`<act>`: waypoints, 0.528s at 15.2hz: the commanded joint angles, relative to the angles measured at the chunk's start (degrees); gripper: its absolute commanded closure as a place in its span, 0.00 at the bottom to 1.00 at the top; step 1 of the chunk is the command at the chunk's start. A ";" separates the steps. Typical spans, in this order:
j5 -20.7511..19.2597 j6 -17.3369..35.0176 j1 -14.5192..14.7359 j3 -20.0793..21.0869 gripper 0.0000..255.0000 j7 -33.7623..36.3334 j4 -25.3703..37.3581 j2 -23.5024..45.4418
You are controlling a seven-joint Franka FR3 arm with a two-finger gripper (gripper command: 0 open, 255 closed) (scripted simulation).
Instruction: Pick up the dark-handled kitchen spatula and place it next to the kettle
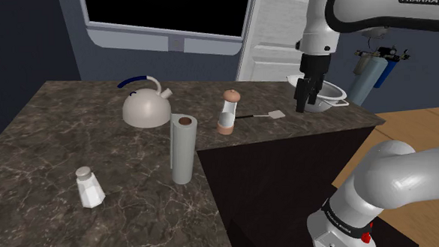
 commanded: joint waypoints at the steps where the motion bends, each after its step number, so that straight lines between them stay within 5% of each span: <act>1: 0.00 0.00 0.00 0.00 0.00 0.00 0.00 0.00; 8: -8.12 12.50 1.60 -10.47 0.00 -21.13 -4.80 3.39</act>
